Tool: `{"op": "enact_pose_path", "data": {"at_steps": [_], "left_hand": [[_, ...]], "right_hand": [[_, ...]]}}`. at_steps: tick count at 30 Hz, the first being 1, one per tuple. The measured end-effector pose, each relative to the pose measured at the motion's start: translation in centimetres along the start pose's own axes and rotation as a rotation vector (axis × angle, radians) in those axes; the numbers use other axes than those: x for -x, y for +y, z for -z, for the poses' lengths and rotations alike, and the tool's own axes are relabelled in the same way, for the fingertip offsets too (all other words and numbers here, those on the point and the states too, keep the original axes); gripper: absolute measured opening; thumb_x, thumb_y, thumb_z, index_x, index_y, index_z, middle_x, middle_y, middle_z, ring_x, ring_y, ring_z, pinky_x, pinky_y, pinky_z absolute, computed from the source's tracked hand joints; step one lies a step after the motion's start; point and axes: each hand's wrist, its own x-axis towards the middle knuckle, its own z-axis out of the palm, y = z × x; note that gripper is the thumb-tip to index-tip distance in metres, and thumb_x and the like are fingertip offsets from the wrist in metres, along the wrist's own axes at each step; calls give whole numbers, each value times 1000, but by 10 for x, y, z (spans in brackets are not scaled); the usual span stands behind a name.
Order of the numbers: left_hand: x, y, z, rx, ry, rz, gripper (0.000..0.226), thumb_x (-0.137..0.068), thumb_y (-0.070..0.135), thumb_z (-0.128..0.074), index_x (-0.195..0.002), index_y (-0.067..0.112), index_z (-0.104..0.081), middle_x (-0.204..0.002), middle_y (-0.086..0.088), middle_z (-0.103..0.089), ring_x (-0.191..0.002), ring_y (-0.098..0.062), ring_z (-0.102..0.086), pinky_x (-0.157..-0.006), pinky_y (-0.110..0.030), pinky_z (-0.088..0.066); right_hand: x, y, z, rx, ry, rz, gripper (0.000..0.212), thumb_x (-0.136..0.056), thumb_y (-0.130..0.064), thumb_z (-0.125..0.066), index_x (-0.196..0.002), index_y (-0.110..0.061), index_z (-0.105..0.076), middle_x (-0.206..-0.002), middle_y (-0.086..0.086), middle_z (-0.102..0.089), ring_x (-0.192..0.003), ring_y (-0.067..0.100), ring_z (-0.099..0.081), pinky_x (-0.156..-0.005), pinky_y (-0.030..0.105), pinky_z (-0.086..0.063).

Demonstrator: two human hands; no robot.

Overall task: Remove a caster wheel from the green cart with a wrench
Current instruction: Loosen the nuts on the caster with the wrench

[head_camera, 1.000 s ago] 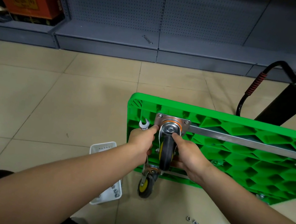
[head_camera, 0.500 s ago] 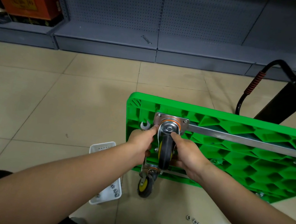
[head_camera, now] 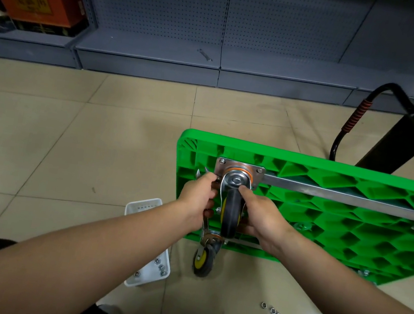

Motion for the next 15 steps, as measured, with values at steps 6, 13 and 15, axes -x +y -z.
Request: {"op": "enact_pose_path", "data": {"at_steps": [6, 13, 15], "left_hand": [[-1, -2, -2, 8, -30, 20, 36, -95, 39, -63, -62, 23, -59, -53, 8, -37, -39, -9, -25, -45, -25, -21], [2, -2, -2, -40, 64, -8, 18, -95, 39, -67, -95, 21, -66, -64, 4, -47, -50, -12, -40, -37, -16, -31], [4, -2, -2, -26, 71, -45, 13, -96, 33, -68, -92, 21, -65, -60, 5, -47, -45, -10, -42, -35, -12, -31]], "right_hand": [[0, 0, 0, 4, 5, 7, 35, -105, -39, -49, -109, -9, -68, -102, 15, -76, -94, 32, -74, -90, 51, -59], [0, 1, 0, -6, -11, 17, 35, -105, -36, -48, -110, -7, -67, -92, 13, -78, -85, 28, -76, -85, 46, -61], [-1, 1, 0, -16, -11, 21, 34, -106, -36, -48, -109, -7, -67, -92, 13, -78, -87, 30, -75, -87, 49, -60]]}}
